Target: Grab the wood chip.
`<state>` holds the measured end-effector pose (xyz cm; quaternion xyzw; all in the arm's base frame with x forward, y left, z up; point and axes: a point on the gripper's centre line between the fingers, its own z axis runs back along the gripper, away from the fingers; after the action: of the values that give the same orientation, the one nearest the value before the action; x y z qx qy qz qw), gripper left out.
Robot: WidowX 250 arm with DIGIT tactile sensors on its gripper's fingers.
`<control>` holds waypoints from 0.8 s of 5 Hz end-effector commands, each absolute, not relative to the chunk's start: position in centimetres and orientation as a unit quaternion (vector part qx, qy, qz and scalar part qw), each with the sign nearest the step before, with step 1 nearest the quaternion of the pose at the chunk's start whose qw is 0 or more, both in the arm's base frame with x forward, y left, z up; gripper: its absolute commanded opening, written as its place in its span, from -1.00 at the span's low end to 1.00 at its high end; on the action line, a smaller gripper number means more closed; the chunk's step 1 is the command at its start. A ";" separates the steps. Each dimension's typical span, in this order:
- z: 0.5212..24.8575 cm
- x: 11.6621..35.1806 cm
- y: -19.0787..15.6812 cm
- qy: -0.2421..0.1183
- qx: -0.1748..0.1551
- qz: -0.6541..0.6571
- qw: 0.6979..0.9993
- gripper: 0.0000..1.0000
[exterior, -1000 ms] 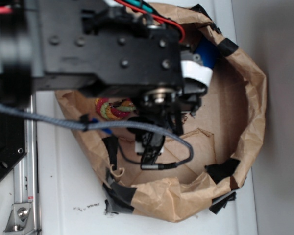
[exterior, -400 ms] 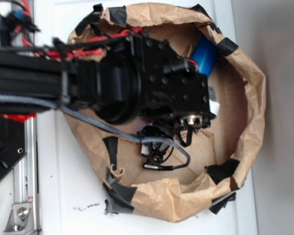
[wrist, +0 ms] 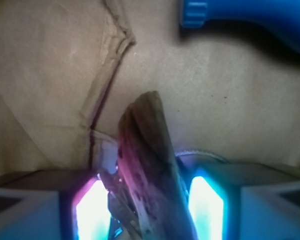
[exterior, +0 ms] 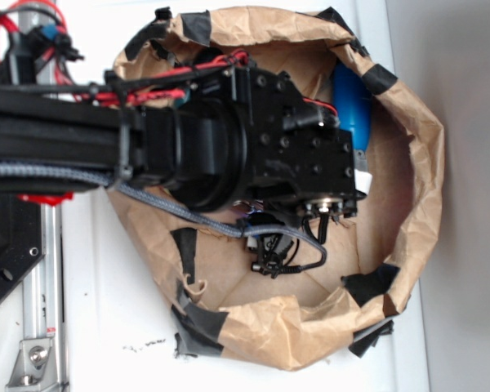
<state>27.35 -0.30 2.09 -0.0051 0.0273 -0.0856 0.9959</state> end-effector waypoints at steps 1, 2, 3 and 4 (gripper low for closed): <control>6.8 27.3 -0.2 -0.029 -0.015 -0.076 0.997 -1.00; 10.4 26.8 0.3 -0.061 -0.016 -0.058 0.996 -1.00; 13.3 26.7 0.2 -0.078 -0.028 -0.050 0.995 -1.00; 15.8 26.2 0.0 -0.054 -0.029 -0.033 0.998 -1.00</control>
<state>25.79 -0.09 14.09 -0.0338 -0.0191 -0.0364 0.9986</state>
